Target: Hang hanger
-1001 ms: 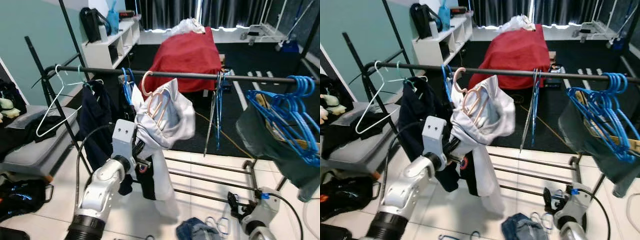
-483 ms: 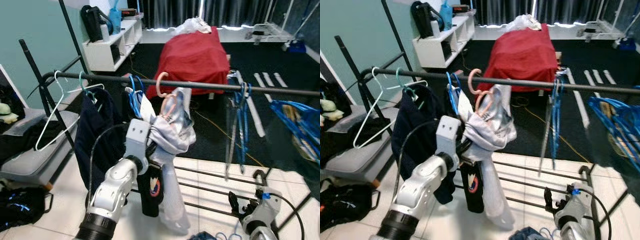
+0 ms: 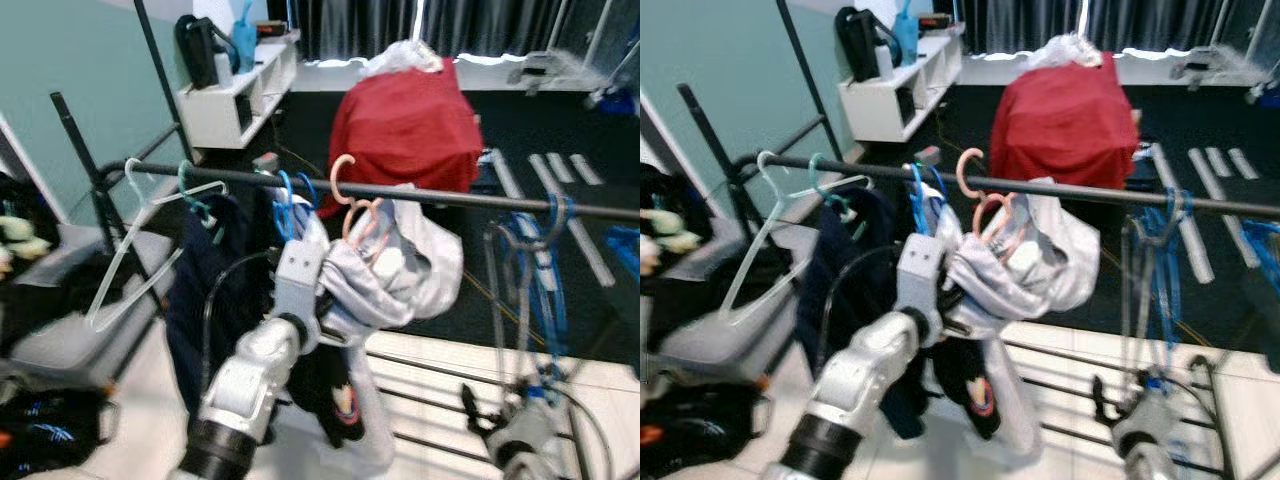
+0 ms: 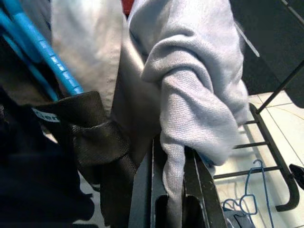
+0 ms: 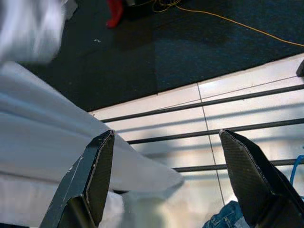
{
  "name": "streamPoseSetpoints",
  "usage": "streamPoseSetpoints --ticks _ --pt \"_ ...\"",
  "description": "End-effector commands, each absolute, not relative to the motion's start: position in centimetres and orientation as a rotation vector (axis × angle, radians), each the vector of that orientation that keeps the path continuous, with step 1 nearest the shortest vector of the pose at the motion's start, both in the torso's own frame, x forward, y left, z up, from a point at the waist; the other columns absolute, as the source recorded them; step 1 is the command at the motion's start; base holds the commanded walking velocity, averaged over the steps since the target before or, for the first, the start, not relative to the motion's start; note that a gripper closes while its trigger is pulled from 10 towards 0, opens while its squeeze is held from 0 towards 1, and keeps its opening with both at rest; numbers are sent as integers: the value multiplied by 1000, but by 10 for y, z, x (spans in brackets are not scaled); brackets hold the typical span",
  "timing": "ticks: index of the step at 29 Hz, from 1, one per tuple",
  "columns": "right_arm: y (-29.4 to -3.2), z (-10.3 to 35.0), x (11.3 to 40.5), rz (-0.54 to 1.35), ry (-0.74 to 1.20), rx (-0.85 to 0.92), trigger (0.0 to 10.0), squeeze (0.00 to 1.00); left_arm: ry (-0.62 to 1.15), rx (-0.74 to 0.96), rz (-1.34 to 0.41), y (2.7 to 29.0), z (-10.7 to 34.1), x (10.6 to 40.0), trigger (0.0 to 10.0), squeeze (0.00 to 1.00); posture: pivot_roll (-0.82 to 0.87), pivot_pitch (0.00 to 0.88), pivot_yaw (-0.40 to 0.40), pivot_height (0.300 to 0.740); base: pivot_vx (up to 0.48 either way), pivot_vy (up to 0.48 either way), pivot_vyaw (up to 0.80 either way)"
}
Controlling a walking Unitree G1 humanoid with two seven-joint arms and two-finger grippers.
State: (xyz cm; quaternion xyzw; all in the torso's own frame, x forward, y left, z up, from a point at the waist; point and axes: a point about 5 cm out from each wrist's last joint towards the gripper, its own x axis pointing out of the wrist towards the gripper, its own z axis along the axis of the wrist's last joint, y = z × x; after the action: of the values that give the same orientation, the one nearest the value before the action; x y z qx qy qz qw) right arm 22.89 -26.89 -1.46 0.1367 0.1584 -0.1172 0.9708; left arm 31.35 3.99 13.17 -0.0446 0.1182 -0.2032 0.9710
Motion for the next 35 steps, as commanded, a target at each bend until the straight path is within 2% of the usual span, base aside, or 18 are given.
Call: streamPoseSetpoints --ticks 1,8,20,33,34,35 --pt "-267 -18 226 -241 336 287 10000 0 265 -85 -373 45 130 314 10000 0 -143 0 57 710 0 0 0" --pt "-266 -18 227 -241 337 288 10000 0 299 -68 -389 42 138 313 10000 0 -142 0 59 710 0 0 0" --pt "-264 -18 227 -239 339 285 10000 0 452 149 -461 14 124 292 10000 0 -144 0 62 710 0 0 0" --pt "-264 -19 227 -244 336 287 10000 0 499 103 -394 16 118 295 10000 0 -150 0 66 710 0 0 0" --pt "-264 -19 227 -245 335 287 10000 0 502 103 -401 19 116 294 10000 1000 -150 0 66 710 0 0 0" --pt "-264 -19 227 -245 335 287 10000 0 502 103 -401 19 116 294 10000 1000 -150 0 66 710 0 0 0"
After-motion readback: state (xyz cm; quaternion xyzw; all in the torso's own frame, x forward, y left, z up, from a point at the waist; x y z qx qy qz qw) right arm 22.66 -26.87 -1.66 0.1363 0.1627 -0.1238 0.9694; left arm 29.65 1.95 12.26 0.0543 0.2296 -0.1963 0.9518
